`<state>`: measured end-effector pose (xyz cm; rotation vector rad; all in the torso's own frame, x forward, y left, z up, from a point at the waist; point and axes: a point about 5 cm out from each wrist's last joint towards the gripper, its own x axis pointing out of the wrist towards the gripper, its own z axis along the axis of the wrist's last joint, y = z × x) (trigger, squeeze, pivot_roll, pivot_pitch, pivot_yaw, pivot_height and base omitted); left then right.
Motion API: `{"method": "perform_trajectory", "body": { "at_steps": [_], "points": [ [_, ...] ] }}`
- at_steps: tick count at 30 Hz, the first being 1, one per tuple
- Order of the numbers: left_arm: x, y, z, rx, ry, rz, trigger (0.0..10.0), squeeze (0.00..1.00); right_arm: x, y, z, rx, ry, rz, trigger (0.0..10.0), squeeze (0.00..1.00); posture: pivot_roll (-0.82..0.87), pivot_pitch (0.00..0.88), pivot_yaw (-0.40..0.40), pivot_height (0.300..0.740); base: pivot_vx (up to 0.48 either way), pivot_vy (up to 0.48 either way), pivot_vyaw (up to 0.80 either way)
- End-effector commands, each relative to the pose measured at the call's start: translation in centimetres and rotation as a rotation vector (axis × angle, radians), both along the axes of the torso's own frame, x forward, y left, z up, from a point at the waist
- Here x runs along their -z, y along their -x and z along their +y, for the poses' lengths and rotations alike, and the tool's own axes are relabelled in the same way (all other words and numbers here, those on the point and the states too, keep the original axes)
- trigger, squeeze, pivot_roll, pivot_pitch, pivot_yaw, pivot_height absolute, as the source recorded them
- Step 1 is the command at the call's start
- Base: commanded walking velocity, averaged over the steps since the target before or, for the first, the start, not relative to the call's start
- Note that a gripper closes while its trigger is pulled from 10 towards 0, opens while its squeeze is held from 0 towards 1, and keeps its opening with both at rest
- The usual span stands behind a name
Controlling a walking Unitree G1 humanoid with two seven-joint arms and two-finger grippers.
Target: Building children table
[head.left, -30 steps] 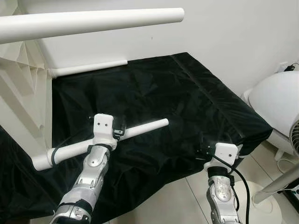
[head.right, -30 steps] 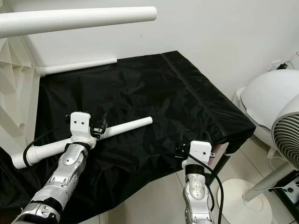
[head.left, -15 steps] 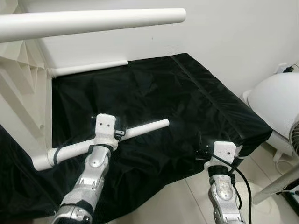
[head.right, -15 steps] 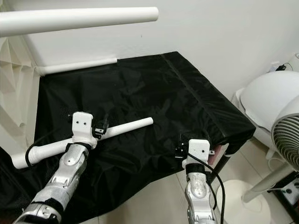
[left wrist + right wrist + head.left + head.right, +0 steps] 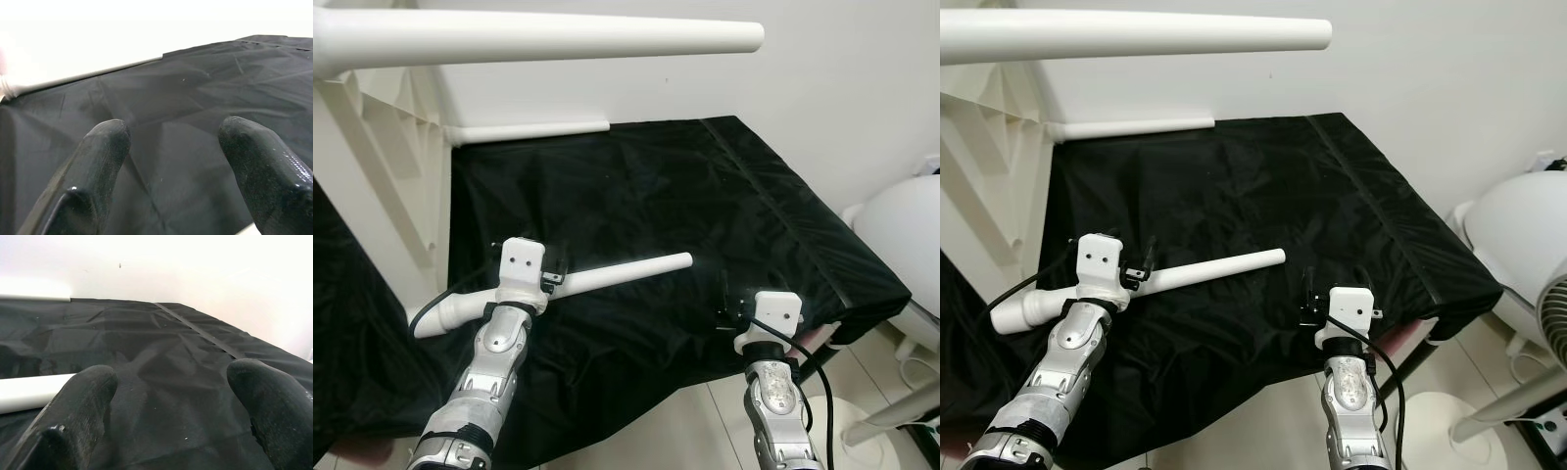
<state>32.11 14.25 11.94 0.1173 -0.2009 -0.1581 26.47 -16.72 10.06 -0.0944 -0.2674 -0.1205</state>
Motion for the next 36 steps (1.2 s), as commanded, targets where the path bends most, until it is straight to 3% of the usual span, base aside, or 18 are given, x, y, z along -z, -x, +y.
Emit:
{"method": "perform_trajectory", "body": {
  "at_steps": [1,13,28,36],
  "points": [
    [0.09,0.13,0.17,-0.009,-0.009,0.011,10.0,0.0,0.22,-0.11,0.45,-0.014,-0.01,0.019,10.0,0.0,0.03,0.055,0.005,0.74,0.0,0.0,0.0],
    [0.1,-0.19,0.61,-0.027,-0.016,0.023,10.0,0.0,0.5,0.02,0.35,-0.017,-0.015,0.032,10.0,0.0,0.03,0.042,-0.002,0.74,0.0,-0.258,0.0],
    [0.13,-0.03,0.73,-0.048,-0.012,0.027,10.0,0.0,0.71,-0.03,0.19,-0.026,-0.008,0.046,10.0,0.0,0.04,0.036,-0.019,0.74,0.0,-0.439,0.0],
    [-0.1,-0.1,1.03,-0.074,0.0,0.019,10.0,0.0,0.76,-0.06,0.61,-0.038,0.023,0.055,10.0,0.0,0.04,0.04,-0.021,0.74,0.0,0.0,0.1]
  ]
}}
